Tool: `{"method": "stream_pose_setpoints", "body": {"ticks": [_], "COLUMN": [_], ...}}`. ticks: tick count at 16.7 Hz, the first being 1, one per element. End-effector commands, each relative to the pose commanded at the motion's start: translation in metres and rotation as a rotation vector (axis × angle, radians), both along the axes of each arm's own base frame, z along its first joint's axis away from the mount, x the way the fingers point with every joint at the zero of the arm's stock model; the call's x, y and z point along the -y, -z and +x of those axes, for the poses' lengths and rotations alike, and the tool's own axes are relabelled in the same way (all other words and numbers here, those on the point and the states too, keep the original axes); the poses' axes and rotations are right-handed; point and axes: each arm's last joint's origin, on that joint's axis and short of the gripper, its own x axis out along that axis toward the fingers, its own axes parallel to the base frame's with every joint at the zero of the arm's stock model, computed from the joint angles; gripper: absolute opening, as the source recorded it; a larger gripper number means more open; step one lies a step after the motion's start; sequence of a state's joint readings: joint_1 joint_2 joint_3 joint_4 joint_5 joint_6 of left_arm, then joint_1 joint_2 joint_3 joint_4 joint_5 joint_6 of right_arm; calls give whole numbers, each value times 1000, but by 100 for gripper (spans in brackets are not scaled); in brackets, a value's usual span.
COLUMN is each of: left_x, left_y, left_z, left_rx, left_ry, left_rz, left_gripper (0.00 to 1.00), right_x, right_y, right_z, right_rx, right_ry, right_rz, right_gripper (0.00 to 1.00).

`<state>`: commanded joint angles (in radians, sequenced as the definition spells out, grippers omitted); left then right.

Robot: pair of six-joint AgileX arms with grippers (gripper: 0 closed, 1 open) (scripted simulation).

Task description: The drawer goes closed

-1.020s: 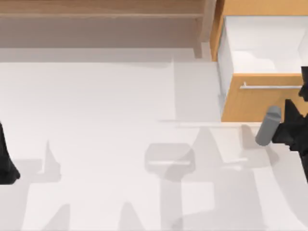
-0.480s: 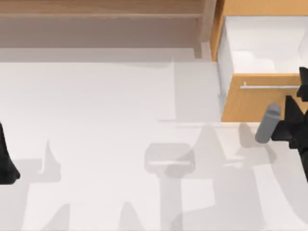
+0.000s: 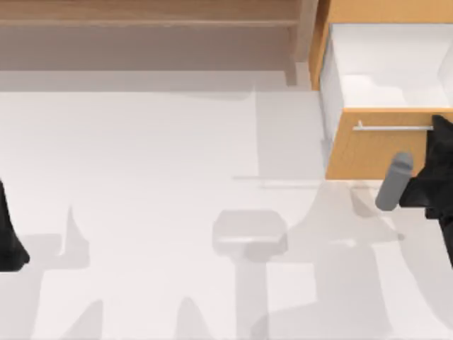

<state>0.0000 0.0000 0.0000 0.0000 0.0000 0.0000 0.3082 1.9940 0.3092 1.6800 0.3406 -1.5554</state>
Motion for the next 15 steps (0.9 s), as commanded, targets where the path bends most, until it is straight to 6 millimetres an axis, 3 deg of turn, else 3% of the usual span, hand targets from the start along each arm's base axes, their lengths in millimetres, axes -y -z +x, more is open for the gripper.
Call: {"method": "stream_pose_setpoints", "body": {"ticks": [2, 11, 15], "left_x": [0, 0, 0], "left_y": [0, 0, 0], "left_z": [0, 0, 0], "left_rx": [0, 0, 0], "left_ry": [0, 0, 0], "left_rz": [0, 0, 0], "left_gripper": [100, 100, 100], "right_x": [0, 0, -2], "right_y": [0, 1, 1], "right_z": [0, 0, 21], "right_rx": [0, -5, 0], "right_ry": [0, -1, -3], "right_rz": [0, 2, 2], "right_gripper": [0, 0, 0]}}
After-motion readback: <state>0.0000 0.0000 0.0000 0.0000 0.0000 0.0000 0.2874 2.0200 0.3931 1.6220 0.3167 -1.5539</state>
